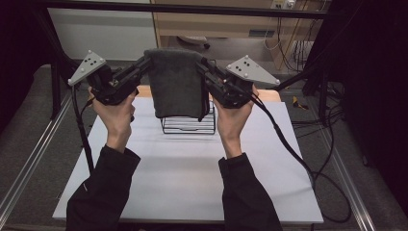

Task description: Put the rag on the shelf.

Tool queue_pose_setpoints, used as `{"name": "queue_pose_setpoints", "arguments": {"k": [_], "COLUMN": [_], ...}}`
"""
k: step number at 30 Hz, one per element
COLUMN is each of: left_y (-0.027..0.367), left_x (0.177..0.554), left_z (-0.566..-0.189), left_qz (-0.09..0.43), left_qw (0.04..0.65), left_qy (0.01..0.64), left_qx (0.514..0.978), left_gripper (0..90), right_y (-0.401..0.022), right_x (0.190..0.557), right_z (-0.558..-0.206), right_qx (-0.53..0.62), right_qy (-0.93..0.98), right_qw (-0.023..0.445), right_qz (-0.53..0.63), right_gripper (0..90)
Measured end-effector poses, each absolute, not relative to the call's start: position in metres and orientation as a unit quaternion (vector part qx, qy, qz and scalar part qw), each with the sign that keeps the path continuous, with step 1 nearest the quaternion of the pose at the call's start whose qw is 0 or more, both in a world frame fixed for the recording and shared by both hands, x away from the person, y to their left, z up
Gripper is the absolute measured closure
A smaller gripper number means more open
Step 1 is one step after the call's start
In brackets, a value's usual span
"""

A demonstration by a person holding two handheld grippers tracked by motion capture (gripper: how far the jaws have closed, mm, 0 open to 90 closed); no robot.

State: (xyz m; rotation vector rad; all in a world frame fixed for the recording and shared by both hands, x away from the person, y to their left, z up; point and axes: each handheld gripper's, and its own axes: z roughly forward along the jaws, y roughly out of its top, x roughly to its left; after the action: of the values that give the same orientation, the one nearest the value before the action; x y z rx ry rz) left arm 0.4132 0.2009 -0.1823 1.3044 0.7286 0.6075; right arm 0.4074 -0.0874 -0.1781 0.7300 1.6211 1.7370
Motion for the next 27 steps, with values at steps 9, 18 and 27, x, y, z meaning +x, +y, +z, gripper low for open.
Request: {"name": "queue_pose_setpoints", "arguments": {"k": [9, 18, 27], "left_y": [0.198, 0.195, 0.192], "left_x": [0.424, 0.434, 0.446], "left_z": [-0.166, -0.154, -0.144], "left_qz": [0.273, 0.275, 0.278], "left_qw": [0.697, 0.702, 0.704], "left_qy": [0.326, 0.323, 0.324], "left_qx": [0.577, 0.572, 0.567], "left_gripper": [81.2, 81.2, 81.3], "right_y": [-0.088, -0.089, -0.09], "right_x": [0.418, 0.428, 0.442], "right_z": [-0.16, -0.146, -0.136], "right_qx": [0.278, 0.277, 0.278], "right_qy": [0.612, 0.607, 0.6], "right_qw": [0.332, 0.342, 0.347], "right_qz": [0.662, 0.661, 0.665], "right_gripper": [77.3, 77.5, 77.5]}}
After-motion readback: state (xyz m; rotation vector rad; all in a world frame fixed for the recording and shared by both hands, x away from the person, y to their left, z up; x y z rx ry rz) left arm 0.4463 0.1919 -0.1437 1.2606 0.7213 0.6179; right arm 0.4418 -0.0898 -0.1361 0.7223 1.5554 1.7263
